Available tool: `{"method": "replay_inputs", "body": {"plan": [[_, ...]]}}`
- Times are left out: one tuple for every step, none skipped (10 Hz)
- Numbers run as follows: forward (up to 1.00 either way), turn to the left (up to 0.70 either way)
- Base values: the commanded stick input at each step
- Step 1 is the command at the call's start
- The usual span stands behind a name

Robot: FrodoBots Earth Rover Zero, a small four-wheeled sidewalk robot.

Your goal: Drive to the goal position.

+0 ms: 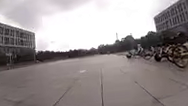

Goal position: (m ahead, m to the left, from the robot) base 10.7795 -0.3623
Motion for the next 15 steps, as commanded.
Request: {"method": "replay_inputs", "body": {"plan": [[0.85, 0.0], [0.85, 0.0], [0.85, 0.0], [0.85, 0.0], [0.85, 0.0], [0.85, 0.0], [0.85, 0.0], [0.85, 0.0], [0.85, 0.0], [0.85, -0.08], [0.85, -0.14], [0.85, 0.0], [0.85, 0.0], [0.85, 0.0], [0.85, 0.0]]}}
